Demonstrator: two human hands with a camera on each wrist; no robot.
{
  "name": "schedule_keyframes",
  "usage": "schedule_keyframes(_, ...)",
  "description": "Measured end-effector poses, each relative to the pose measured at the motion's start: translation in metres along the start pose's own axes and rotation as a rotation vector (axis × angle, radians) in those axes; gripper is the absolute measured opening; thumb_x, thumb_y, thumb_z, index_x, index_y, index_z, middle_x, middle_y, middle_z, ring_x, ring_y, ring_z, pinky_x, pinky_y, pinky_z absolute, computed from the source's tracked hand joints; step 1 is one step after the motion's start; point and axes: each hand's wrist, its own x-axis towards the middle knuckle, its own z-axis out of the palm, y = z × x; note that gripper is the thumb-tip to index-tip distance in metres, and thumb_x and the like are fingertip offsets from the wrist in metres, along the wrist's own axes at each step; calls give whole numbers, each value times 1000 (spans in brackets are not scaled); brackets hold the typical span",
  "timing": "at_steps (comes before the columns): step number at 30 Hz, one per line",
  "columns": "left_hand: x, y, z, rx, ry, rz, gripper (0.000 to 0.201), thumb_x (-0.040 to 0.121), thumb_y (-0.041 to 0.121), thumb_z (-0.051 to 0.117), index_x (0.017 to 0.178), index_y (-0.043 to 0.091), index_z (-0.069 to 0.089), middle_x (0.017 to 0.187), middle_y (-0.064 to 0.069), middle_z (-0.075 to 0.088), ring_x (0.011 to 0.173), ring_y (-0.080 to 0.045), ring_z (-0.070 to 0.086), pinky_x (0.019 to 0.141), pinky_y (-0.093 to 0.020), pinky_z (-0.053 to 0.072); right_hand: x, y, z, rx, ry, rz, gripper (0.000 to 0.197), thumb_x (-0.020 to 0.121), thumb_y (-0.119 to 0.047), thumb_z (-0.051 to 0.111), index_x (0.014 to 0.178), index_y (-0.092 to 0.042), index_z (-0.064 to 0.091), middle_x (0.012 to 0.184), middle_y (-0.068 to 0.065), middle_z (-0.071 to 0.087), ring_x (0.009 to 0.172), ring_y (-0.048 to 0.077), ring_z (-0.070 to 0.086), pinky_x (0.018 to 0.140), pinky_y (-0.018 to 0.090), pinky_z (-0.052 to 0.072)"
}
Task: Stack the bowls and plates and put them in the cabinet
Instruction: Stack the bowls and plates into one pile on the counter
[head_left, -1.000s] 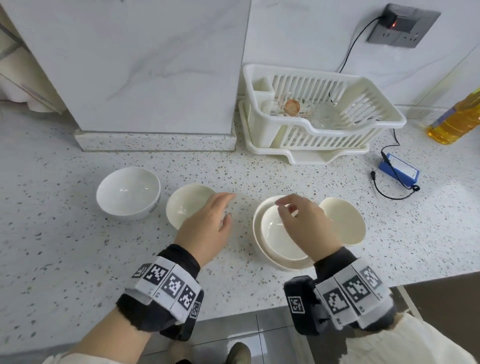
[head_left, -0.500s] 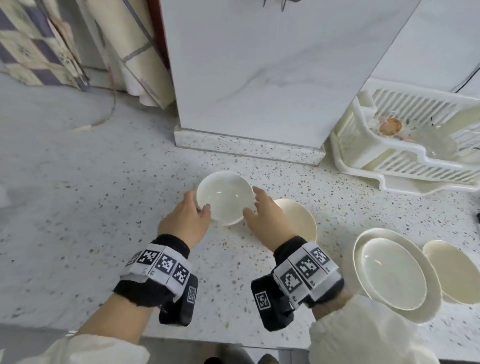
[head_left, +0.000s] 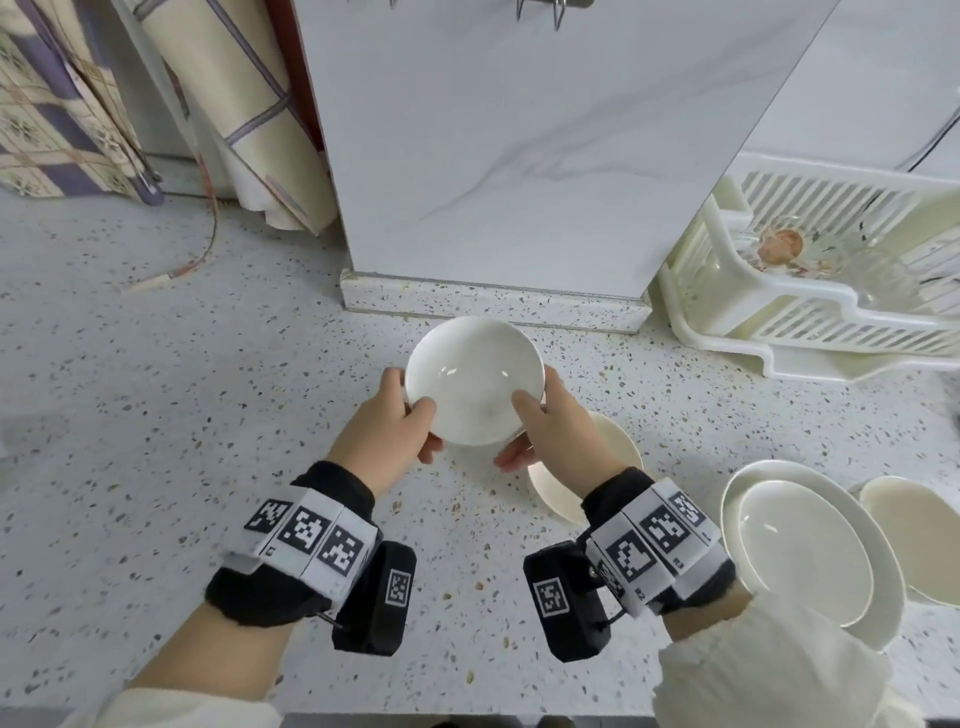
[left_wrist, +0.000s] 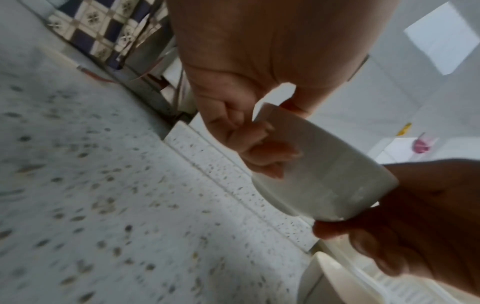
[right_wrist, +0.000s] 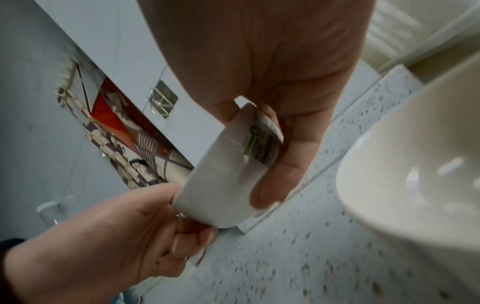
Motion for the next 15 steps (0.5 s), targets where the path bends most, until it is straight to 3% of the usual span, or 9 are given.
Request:
schedule_keyframes(2,-6,17,3,18,-14,66,33,90,20,38,122,14,36,72,-3,67,55,-14,57,50,-24,39,-10,0,-19,3,1,-15,36,96,-22,30,131,-15,32,68,9,62,51,27,60,57,34,58)
schedule_keyframes(5,-14,42,18,62,-59,147,31,89,22,40,120,16,38,73,-2,68,57,-15,57,53,-24,39,-29,8,-50,24,34,-23,31,97,-21,31,126,-12,36,62,7,61,44,21,54,44,26,51)
schedule_keyframes(11,-30,86,84,127,-186,275,27,89,26,43,115,19,40,69,1,69,62,-15,61,57,-26,42,-72,51,-116,112,190,19,28,97,-18,31,122,-9,40,60,8,60,39,16,52,39,23,44)
schedule_keyframes(15,-42,108,133,142,-252,358,25,88,27,46,112,20,45,72,-2,73,60,-16,61,71,-36,51,-105,82,-154,105,326,66,24,96,-18,33,114,-7,45,55,7,56,35,12,43,35,17,36)
